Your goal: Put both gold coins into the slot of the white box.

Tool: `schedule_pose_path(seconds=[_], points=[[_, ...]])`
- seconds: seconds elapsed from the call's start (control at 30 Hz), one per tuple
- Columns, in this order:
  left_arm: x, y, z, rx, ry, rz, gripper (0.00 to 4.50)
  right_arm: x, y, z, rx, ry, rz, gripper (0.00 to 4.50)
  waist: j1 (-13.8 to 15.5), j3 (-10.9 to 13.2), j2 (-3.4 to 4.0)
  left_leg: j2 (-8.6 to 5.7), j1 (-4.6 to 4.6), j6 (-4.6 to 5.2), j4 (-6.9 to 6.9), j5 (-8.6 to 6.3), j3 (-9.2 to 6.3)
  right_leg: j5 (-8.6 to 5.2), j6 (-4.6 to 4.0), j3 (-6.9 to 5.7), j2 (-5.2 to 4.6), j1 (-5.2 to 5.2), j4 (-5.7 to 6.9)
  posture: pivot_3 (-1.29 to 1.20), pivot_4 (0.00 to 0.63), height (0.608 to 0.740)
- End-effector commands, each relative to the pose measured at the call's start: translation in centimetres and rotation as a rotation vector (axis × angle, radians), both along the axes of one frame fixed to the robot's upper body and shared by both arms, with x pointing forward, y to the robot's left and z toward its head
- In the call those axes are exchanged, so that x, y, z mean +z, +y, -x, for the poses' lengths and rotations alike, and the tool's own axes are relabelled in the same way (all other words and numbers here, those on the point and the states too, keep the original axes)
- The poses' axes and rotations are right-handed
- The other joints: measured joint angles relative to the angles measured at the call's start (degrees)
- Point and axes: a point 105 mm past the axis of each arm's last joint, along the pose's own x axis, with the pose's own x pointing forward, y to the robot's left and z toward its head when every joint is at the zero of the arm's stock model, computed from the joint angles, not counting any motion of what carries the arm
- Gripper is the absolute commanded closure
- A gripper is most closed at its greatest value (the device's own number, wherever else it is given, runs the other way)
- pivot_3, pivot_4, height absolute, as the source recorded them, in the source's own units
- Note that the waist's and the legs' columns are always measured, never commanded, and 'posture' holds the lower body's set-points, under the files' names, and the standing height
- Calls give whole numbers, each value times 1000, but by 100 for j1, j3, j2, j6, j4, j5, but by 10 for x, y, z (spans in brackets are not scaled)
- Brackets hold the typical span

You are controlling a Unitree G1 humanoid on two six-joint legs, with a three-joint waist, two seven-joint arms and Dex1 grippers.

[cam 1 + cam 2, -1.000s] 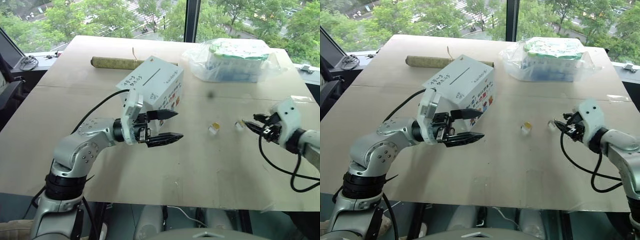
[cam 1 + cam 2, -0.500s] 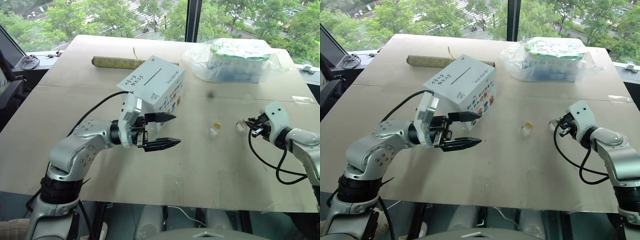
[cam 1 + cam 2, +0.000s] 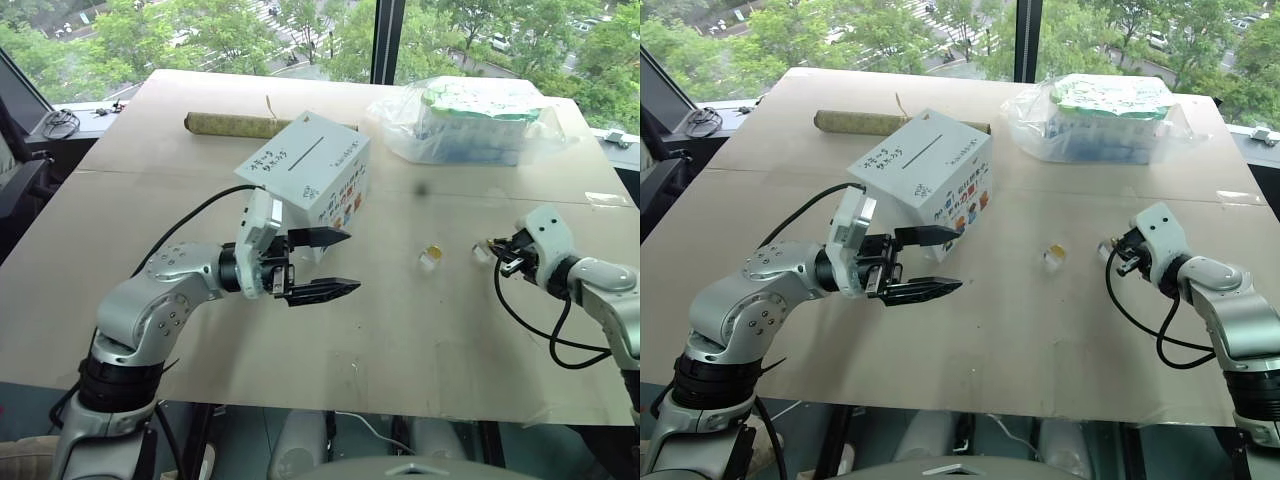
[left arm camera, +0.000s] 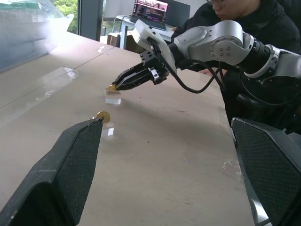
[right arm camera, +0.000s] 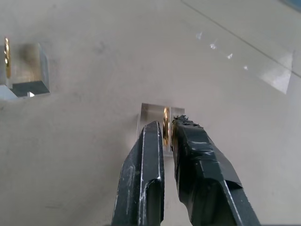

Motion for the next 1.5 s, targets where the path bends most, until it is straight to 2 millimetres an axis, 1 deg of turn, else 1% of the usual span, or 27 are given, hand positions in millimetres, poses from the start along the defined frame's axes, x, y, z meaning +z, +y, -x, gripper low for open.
schedule_pose_path(seconds=[0.03,0.13,0.17,0.3,0.53,0.6,0.87,0.93,1.0,1.07,1.17,1.2,1.27,1.43,1.5], points=[[11,-2,4,-14,-62,-1,0,9,0,-3,2,-39,7,4011,0,0,0,0,0,0,0,0,0,0,0,0,0,0,0,0,150,740],[11,-2,4,-12,-62,-2,0,7,-1,-5,-5,-38,9,4011,1,0,0,0,0,0,0,0,0,0,0,0,0,0,0,0,150,740],[11,-2,4,-11,-62,-2,0,6,-2,-5,-7,-39,10,4267,1,0,0,0,0,0,0,0,0,0,0,0,0,0,0,0,150,740],[10,0,4,-6,-61,-3,0,9,-4,-8,-18,-48,7,4267,-2,0,0,0,0,0,0,0,0,0,0,0,0,0,0,0,150,740],[6,3,4,1,-58,-1,0,9,-6,-6,-16,-45,11,4267,-1,0,0,0,0,0,0,0,0,0,0,0,0,0,0,0,150,740],[5,3,3,2,-57,-1,0,12,-6,-5,-17,-49,9,4267,0,0,0,0,0,0,0,0,0,0,0,0,0,0,0,0,150,740],[3,1,-1,8,-53,22,0,37,-6,-1,-36,-99,-101,4267,3,0,1,0,0,0,0,0,0,0,0,0,-1,0,0,0,150,740],[6,-1,-3,11,-47,41,0,49,-3,2,-23,-130,-164,4267,1,0,1,0,0,0,0,0,0,0,0,0,0,0,0,0,150,740],[8,-3,-6,15,-46,52,0,57,-2,5,-14,-141,-183,4267,6,1,1,1,0,0,0,0,-1,0,0,-1,0,0,1,0,150,740],[7,-4,-8,13,-50,50,0,55,-4,8,-19,-134,-156,4267,1,1,1,0,0,0,0,0,-2,0,0,-1,0,1,1,0,150,740],[6,-7,-8,4,-51,49,0,44,-3,11,5,-109,-83,4267,7,1,1,-1,0,0,0,0,0,0,0,1,-1,0,0,0,150,740],[5,-7,-7,0,-52,47,0,44,-4,11,4,-117,-70,4049,6,1,0,-1,0,0,-1,0,0,0,0,0,-1,0,0,0,150,740],[5,-8,-7,-1,-53,46,0,43,-1,11,6,-117,-78,3458,-1,1,1,-1,0,0,-1,0,1,0,0,1,0,0,0,0,150,740],[5,-8,-7,-2,-55,42,0,29,7,7,-7,-84,-77,1245,-8,1,1,0,1,0,0,0,0,0,0,1,0,0,2,0,150,740],[5,-8,-6,-2,-57,39,0,26,10,3,-18,-87,-89,1245,-8,1,1,0,1,0,-1,0,0,0,0,1,0,0,1,0,150,740]])
